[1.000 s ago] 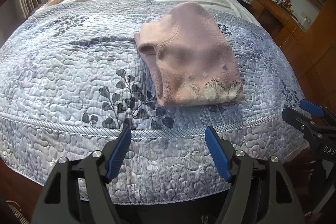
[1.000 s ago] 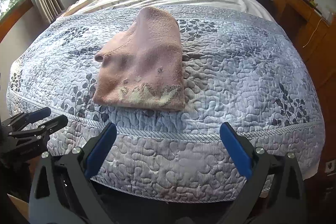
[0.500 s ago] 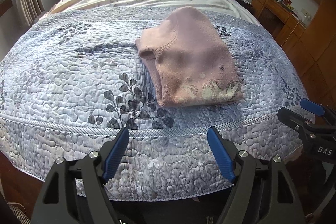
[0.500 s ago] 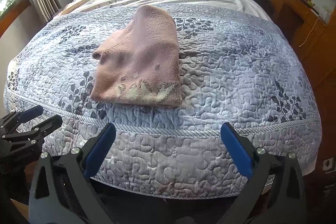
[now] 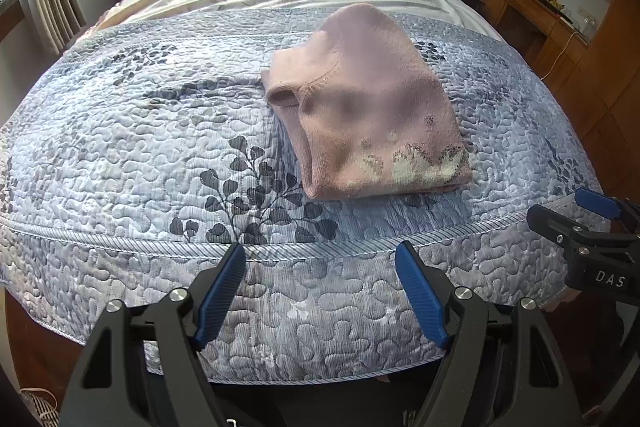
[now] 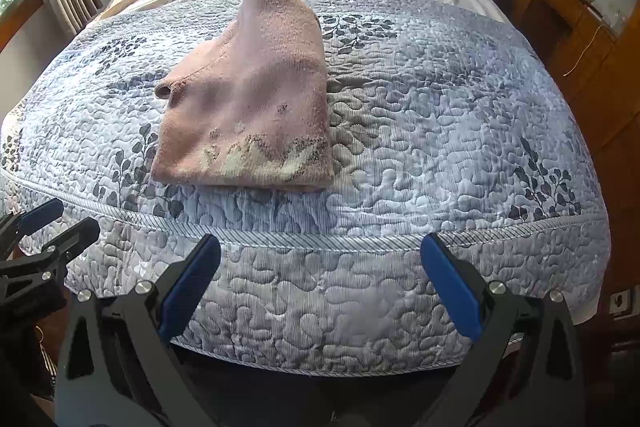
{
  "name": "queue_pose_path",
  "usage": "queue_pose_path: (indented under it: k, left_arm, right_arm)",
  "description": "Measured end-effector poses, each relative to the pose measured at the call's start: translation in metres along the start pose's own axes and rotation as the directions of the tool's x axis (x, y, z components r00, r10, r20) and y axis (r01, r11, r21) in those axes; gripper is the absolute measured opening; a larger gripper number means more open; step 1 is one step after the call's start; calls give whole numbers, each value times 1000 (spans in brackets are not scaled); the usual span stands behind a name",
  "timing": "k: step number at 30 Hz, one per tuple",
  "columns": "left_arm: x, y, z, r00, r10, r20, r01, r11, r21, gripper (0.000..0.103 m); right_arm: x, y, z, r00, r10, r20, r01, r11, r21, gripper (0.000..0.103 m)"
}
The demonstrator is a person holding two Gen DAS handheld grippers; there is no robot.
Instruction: Fold small clothes
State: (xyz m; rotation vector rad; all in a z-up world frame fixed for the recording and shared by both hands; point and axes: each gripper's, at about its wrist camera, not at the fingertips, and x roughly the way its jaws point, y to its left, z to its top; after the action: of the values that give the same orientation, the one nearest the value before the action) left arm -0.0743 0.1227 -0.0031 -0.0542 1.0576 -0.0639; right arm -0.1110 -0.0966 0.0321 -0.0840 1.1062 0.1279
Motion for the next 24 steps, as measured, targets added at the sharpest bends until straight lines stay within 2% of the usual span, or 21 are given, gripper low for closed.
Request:
queue_pose_path:
  k: [5, 14, 24]
  left_arm:
    - [3, 0, -1, 1000, 7, -9, -7, 1000, -1, 78]
    - [6, -1, -2, 1000, 8, -16, -8, 1000, 1, 78]
    - [7, 0, 1, 1000, 12, -13, -12, 1000, -3, 78]
  right_arm:
    - [3, 0, 0, 1000, -7, -7, 7, 1000, -1, 100]
    - [3, -3, 0, 999, -37, 30, 36, 999, 4, 99]
    - [12, -9, 2, 999, -27, -19, 27, 999, 22, 100]
